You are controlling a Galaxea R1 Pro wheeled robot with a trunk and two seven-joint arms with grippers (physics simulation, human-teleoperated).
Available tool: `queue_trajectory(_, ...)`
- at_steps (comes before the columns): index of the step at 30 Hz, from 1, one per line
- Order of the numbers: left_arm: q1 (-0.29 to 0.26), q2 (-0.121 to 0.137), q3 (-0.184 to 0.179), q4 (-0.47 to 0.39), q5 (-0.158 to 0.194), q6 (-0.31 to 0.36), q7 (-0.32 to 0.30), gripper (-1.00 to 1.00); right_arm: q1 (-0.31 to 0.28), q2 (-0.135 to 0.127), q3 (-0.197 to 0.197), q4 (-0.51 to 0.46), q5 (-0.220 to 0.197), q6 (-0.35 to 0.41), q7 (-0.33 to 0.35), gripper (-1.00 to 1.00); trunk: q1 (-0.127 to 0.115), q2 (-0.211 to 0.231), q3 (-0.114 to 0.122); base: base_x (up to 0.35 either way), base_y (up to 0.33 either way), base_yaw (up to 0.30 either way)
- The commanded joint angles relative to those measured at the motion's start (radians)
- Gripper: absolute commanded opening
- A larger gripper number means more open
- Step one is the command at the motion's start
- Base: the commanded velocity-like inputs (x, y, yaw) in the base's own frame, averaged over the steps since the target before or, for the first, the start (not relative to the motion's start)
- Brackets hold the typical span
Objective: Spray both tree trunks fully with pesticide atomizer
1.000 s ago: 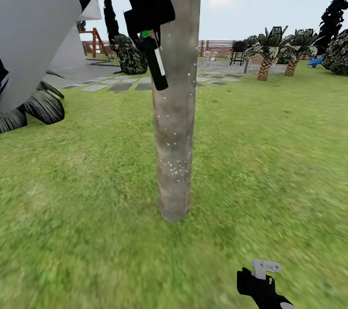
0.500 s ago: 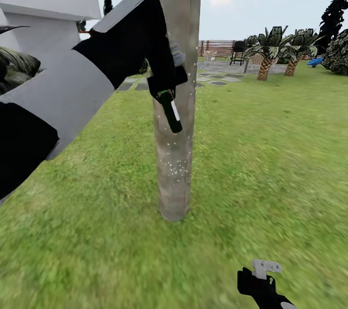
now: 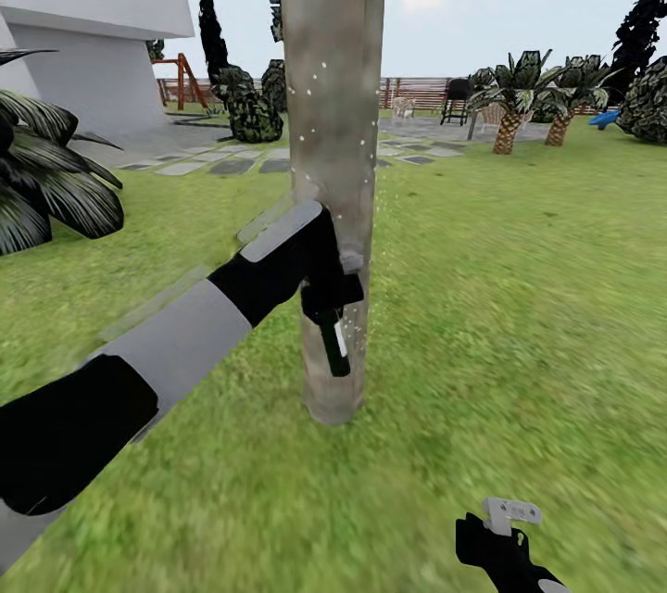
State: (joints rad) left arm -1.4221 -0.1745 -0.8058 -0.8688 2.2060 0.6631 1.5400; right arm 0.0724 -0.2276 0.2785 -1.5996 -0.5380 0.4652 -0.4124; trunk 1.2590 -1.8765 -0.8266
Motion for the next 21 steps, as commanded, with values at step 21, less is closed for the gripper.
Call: queue_trajectory(21,0.530,0.039,-0.134,-0.258,-0.492,0.017,-0.059,-1.00,0.058,-0.008,0.000,-0.002,-0.010,-0.011,-0.003,-1.00,0.000,0.000,-0.001,0.000,0.037,-0.040)
